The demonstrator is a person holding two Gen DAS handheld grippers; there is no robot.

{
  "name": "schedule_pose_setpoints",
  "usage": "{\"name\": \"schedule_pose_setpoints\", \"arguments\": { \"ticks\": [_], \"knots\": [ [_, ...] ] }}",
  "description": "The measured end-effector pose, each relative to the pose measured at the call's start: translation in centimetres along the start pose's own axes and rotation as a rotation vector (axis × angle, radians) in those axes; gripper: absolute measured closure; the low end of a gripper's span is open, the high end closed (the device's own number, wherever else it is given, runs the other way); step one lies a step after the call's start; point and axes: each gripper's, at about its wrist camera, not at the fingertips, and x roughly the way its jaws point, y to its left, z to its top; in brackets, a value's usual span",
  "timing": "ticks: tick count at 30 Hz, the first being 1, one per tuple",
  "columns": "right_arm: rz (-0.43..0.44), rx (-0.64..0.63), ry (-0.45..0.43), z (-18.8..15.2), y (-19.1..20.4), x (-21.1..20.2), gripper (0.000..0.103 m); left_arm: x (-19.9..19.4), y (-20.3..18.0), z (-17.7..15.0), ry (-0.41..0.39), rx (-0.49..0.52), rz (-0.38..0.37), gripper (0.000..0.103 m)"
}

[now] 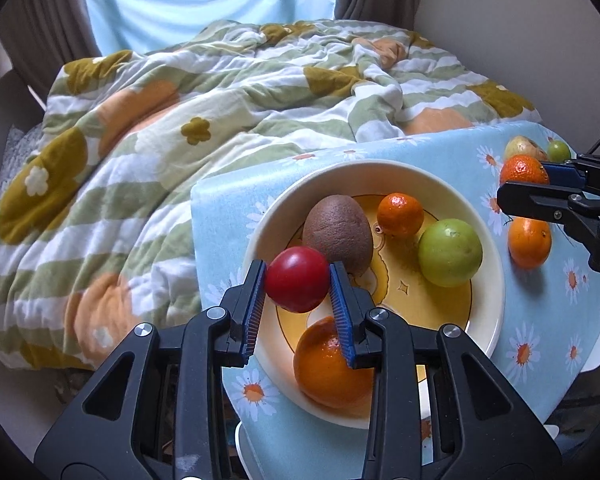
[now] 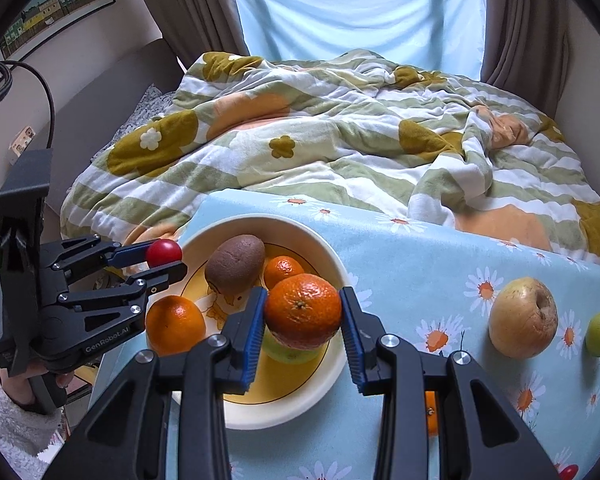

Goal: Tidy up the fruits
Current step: 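Lower the tomato into the bowl and open the left gripper while the right gripper carries the mandarin, then lower the mandarin into the bowl and open the right gripper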

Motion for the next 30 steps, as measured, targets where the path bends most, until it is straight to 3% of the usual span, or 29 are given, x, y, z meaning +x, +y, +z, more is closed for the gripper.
{"name": "schedule_pose_setpoints", "arguments": {
  "ticks": [3,4,5,6,7,30],
  "knots": [
    [-0.005,0.016,-0.010,0.0,0.0,0.0,0.070,-0.3,-0.1,-0.1,-0.013,0.031,0.021,0.065],
    [-0.006,0.021,-0.012,0.0,-0.1,0.1,0.070,-0.4,0.0,-0.1,-0.013,0.031,0.016,0.058],
    [-0.006,0.026,-0.014,0.0,-0.2,0.2,0.070,-0.5,0.1,-0.1,-0.016,0.029,0.011,0.028],
    [-0.007,0.030,-0.016,0.0,-0.3,0.2,0.070,-0.7,0.1,-0.1,-0.017,0.029,0.013,0.003],
    [-0.008,0.033,-0.016,0.0,-0.3,0.3,0.070,-0.9,0.2,-0.1,-0.029,0.030,0.013,0.000],
    [-0.006,-0.010,0.046,1.5,-0.9,4.9,0.070,-3.1,-1.1,-2.5,0.042,-0.022,-0.021,0.000]
  ]
}}
